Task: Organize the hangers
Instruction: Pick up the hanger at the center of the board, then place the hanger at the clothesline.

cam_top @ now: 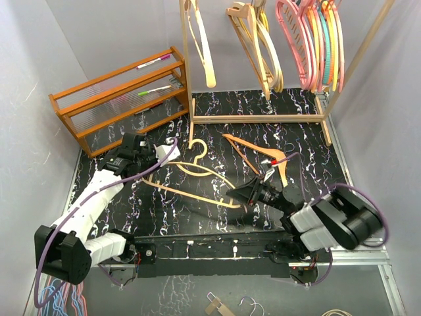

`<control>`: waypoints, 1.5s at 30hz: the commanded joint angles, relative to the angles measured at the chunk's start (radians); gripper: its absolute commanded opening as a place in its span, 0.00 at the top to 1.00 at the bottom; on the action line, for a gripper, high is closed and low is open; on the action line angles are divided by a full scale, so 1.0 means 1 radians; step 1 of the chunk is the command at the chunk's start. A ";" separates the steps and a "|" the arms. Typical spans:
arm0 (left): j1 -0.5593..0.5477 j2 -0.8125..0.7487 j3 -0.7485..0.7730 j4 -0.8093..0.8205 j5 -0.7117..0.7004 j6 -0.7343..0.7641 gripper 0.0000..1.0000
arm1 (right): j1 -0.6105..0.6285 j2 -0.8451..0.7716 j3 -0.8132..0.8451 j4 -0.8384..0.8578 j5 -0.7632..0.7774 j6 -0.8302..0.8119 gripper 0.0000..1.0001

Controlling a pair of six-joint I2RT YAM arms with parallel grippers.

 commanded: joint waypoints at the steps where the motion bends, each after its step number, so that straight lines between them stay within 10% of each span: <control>1: 0.014 0.030 0.019 0.052 -0.009 -0.072 1.00 | -0.006 -0.300 -0.014 -0.021 0.145 0.107 0.92; 9: 0.015 0.141 0.105 0.125 0.002 -0.206 1.00 | -0.004 -0.833 0.228 -0.903 0.265 -0.100 0.92; 11: 0.013 0.177 0.181 0.109 -0.009 -0.238 0.68 | -0.004 -0.848 0.345 -1.100 0.269 -0.193 0.92; 13: 0.014 0.213 0.281 0.074 -0.024 -0.294 0.08 | -0.004 -0.851 0.451 -1.334 0.297 -0.273 0.92; 14: 0.014 0.233 0.345 0.037 -0.029 -0.324 0.03 | -0.004 -0.854 0.490 -1.409 0.326 -0.311 0.92; 21: 0.020 0.338 0.884 -0.248 -0.056 -0.415 0.03 | -0.003 -0.833 0.776 -1.844 0.578 -0.555 0.92; 26: 0.053 0.330 0.963 -0.237 -0.211 -0.454 0.03 | -0.003 -0.801 0.950 -1.977 0.706 -0.665 0.92; 45: 0.307 0.259 0.897 -0.182 -0.212 -0.584 0.03 | -0.002 -0.373 1.520 -1.590 0.740 -0.830 0.92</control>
